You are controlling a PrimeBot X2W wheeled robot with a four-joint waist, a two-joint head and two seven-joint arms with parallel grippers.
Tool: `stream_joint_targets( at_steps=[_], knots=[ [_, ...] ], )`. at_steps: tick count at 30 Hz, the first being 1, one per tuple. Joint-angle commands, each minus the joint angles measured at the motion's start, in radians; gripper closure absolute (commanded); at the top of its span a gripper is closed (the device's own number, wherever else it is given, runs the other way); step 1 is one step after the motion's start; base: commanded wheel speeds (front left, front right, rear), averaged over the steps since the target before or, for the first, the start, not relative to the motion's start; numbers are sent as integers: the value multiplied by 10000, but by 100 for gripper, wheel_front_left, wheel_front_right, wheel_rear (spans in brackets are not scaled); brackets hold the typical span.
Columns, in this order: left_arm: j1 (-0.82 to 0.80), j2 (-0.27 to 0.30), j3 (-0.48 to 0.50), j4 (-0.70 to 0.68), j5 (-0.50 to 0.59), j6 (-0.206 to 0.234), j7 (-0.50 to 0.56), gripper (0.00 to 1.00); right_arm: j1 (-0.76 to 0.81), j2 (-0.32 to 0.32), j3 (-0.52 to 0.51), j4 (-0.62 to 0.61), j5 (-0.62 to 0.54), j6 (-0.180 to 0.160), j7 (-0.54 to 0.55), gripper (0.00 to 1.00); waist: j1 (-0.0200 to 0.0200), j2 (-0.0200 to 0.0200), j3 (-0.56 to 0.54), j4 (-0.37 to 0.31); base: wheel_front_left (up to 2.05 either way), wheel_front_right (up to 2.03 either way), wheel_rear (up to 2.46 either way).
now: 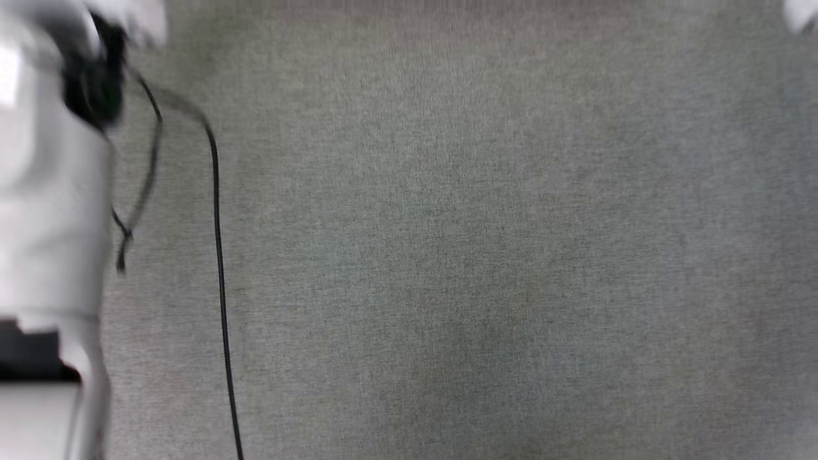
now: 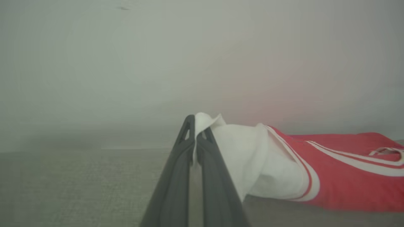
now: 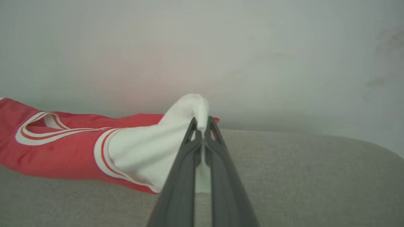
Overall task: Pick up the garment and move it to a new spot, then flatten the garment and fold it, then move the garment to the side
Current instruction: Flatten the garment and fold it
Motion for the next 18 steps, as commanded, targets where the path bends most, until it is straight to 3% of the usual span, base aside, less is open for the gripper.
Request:
stream_joint_targets(
  at_steps=[1,12,18],
  knots=[
    [535,-86,129,71,-212,-65,-254,100,564,-52,106,-104,231,-10,-184,100,-1,0,-369,46,0,0,0],
    [4258,-341,217,-71,-721,-339,-1279,100,4350,-554,468,-1060,1598,-10,-1051,100,-1,0,-2026,157,0,0,0],
    [6441,-397,377,-924,-827,-195,-1453,100,6267,-711,323,-1516,1748,-12,-1376,100,-1,0,-3103,240,0,0,0]
  ],
)
